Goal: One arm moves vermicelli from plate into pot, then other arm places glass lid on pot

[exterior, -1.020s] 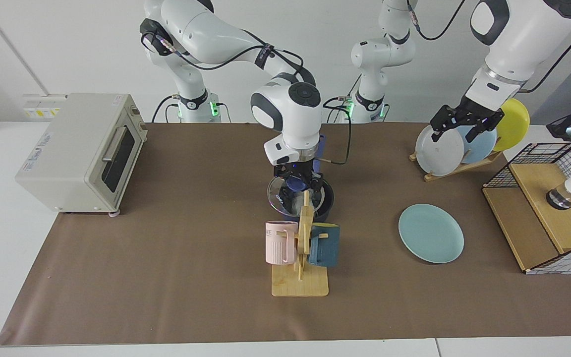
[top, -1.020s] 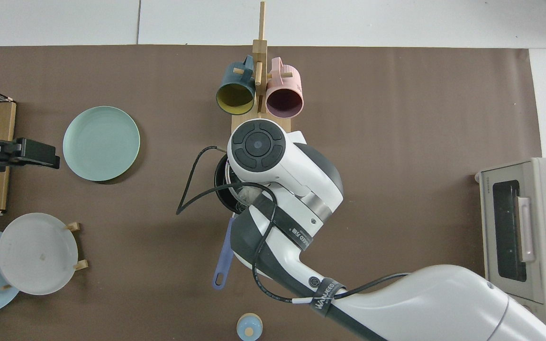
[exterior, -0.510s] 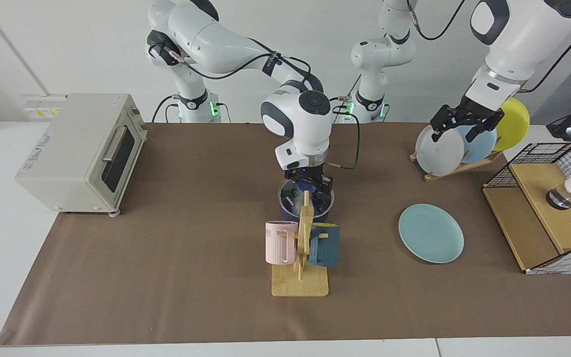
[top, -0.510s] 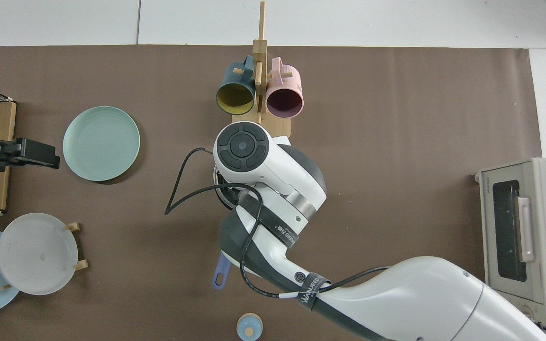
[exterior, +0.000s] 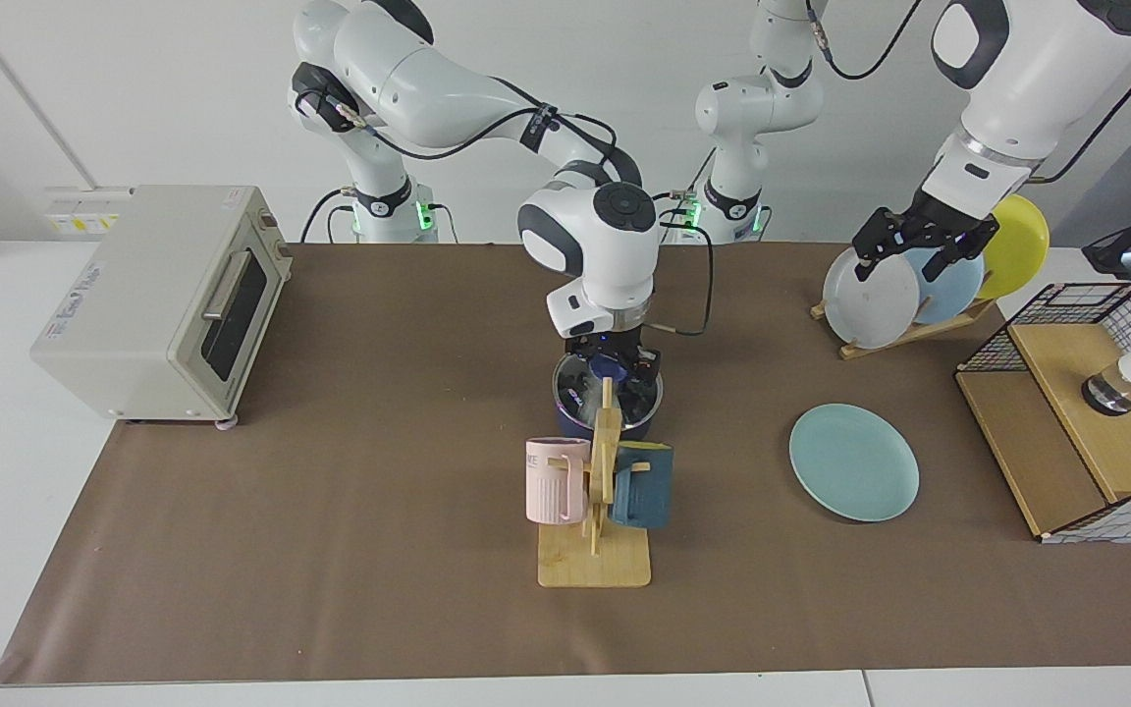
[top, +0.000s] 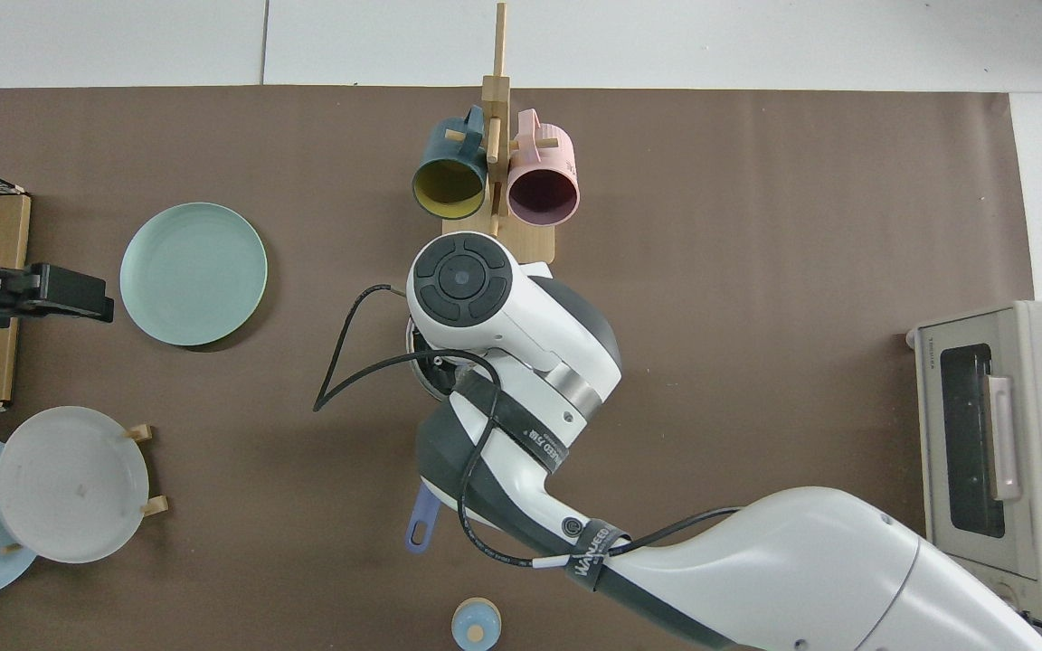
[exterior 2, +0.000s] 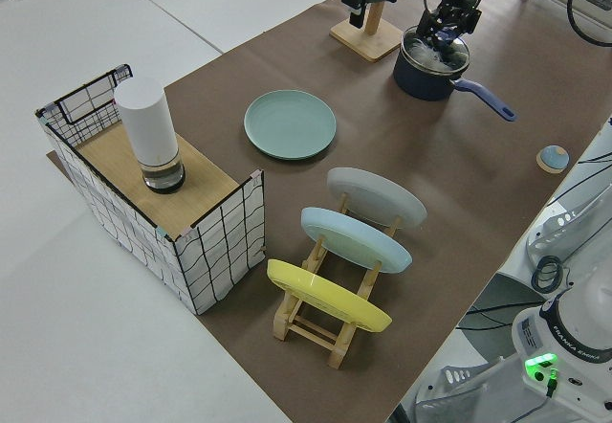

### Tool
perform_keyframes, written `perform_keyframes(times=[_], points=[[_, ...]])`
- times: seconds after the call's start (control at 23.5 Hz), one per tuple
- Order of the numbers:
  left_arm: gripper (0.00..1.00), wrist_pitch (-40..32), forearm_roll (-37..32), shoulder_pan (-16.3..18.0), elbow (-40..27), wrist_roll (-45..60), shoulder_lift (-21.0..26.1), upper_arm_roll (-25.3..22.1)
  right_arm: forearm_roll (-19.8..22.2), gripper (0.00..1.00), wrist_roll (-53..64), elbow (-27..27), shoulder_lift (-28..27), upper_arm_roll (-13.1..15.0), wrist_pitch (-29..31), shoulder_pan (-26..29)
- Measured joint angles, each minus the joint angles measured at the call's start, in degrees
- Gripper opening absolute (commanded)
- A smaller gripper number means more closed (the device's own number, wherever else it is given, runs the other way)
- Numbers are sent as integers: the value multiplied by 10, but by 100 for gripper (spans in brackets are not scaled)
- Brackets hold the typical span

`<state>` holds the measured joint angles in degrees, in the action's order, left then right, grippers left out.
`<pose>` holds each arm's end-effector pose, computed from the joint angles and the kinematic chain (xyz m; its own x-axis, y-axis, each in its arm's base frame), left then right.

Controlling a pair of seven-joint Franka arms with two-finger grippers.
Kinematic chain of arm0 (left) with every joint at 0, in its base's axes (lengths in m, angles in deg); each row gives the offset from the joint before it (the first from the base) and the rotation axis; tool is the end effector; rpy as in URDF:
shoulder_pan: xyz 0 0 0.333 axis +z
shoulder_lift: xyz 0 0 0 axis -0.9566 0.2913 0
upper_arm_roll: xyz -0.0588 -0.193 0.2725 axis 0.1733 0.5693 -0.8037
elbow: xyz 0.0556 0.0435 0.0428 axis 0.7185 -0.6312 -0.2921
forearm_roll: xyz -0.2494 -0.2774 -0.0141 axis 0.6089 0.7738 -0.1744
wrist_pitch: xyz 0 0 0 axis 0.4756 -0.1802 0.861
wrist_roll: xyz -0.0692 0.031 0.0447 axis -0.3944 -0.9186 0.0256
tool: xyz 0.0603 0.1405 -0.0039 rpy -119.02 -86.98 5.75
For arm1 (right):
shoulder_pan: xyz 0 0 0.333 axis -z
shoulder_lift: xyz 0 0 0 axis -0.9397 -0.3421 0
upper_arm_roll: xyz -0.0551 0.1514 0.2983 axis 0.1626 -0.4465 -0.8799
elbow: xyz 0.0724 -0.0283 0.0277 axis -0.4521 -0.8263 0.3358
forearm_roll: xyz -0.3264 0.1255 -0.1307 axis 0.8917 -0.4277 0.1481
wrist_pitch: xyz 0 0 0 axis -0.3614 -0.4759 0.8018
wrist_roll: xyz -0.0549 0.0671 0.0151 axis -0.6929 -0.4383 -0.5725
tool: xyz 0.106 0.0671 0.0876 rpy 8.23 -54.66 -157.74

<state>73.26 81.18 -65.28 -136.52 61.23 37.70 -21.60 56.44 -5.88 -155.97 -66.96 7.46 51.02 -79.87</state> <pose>0.5414 -0.0072 0.5926 0.9998 -0.0151 -0.0095 -0.0145 -0.9984 0.0544 0.5765 0.4215 0.3619 0.8683 -0.4958 -0.0192 -0.4961 -0.8678 -0.0291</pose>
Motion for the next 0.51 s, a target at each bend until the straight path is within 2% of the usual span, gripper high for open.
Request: perform_keyframes(times=[0.51], points=[[100,0,0,0,0,0,0,0,-19,0,-2,1,-3,-2,0,2]])
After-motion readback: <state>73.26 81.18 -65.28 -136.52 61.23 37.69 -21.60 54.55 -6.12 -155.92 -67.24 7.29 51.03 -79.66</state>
